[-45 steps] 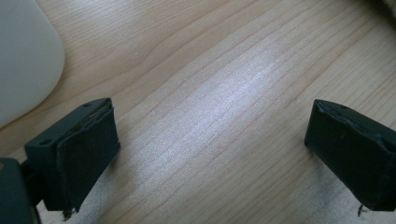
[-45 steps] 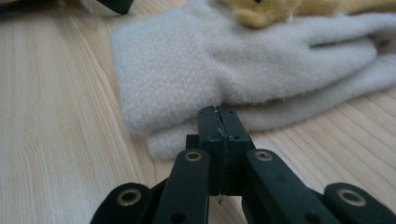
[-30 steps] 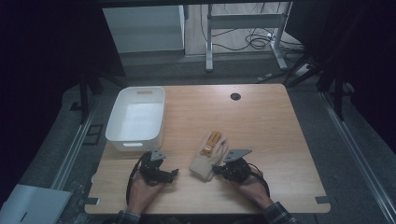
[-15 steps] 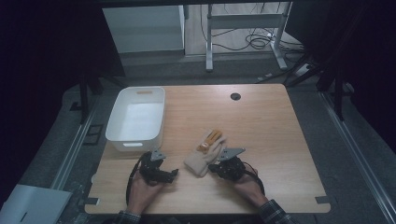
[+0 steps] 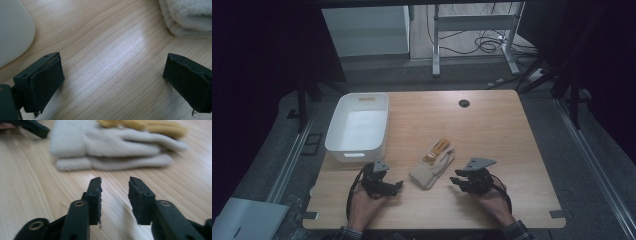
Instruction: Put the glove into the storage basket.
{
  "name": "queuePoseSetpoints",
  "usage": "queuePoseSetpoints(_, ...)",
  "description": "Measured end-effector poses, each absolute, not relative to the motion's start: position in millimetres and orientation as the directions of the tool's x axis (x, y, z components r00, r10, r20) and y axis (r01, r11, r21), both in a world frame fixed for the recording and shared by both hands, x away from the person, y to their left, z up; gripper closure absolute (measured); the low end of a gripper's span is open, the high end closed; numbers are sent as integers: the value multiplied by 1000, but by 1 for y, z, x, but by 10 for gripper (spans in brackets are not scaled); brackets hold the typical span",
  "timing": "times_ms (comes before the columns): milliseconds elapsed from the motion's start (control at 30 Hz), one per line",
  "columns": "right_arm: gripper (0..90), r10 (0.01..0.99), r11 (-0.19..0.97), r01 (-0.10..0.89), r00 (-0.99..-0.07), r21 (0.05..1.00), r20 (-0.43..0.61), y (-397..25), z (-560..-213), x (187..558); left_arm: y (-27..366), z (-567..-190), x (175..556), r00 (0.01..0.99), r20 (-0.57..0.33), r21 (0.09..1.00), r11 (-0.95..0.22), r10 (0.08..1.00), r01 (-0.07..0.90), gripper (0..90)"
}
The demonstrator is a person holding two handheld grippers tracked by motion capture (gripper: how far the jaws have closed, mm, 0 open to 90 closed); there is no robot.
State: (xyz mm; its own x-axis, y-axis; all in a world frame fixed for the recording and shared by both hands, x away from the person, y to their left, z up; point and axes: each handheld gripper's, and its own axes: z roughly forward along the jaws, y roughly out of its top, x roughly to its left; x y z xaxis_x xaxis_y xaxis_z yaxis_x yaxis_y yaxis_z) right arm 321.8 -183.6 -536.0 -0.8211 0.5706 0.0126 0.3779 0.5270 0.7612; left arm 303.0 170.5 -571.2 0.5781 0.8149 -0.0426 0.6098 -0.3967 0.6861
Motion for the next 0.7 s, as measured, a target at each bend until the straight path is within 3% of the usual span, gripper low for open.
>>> queuePoseSetpoints(300, 389, 656, 521, 421, -754, 742, -32, -219, -540, 323, 170, -571, 303, 580, -46, 686, -396, 814, 610, 20)
queuePoseSetpoints(700, 288, 740, 483, 486, -671, 728, -43, -252, -550, 326, 170, -570, 303, 567, -75, 689, -368, 821, 624, 40)
